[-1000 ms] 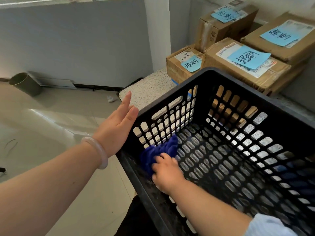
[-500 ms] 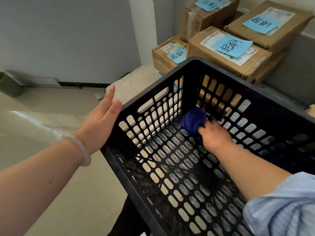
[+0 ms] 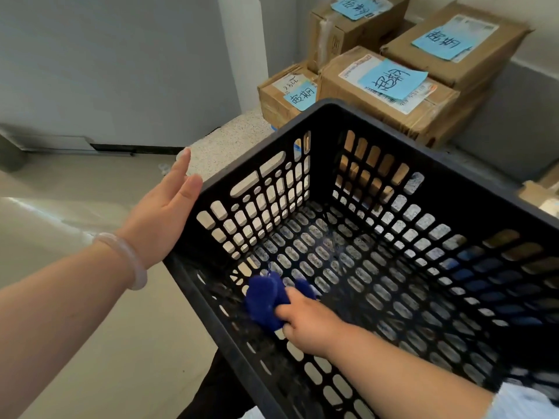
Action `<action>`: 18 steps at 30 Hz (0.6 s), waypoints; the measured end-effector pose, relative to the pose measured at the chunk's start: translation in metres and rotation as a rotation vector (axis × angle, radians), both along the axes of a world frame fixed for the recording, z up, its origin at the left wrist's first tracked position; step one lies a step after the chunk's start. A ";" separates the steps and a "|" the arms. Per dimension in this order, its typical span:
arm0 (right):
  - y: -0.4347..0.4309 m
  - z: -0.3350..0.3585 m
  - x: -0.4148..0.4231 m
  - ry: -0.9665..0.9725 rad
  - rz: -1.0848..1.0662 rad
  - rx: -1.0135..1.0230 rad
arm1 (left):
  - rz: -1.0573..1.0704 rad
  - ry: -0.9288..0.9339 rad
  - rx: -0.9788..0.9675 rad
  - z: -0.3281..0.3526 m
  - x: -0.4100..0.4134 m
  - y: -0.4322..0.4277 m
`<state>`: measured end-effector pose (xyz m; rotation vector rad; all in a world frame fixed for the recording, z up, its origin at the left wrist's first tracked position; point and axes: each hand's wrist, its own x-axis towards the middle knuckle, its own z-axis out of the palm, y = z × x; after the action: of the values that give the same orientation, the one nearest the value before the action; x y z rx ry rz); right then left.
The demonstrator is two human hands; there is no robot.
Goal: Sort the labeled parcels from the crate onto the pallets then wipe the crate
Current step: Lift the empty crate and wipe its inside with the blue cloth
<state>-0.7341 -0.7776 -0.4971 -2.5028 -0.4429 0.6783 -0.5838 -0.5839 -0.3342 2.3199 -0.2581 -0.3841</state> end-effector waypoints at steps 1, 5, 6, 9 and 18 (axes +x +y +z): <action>-0.005 0.001 -0.002 -0.010 0.044 -0.009 | -0.001 0.001 0.007 0.000 0.000 0.000; -0.049 0.005 0.009 -0.118 0.023 -0.136 | -0.001 0.003 0.006 0.000 0.000 0.001; -0.068 0.003 0.013 -0.165 -0.045 -0.182 | -0.005 0.005 0.003 0.001 0.000 0.001; -0.130 0.005 0.014 -0.226 -0.337 -0.436 | 0.002 0.006 0.004 0.001 -0.001 0.001; -0.064 0.012 -0.008 0.026 -0.529 -0.273 | 0.019 -0.034 0.065 0.009 -0.008 -0.011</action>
<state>-0.7417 -0.8412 -0.4855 -2.6862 0.3407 0.5815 -0.5915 -0.5946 -0.3253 2.3931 -0.2436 -0.3485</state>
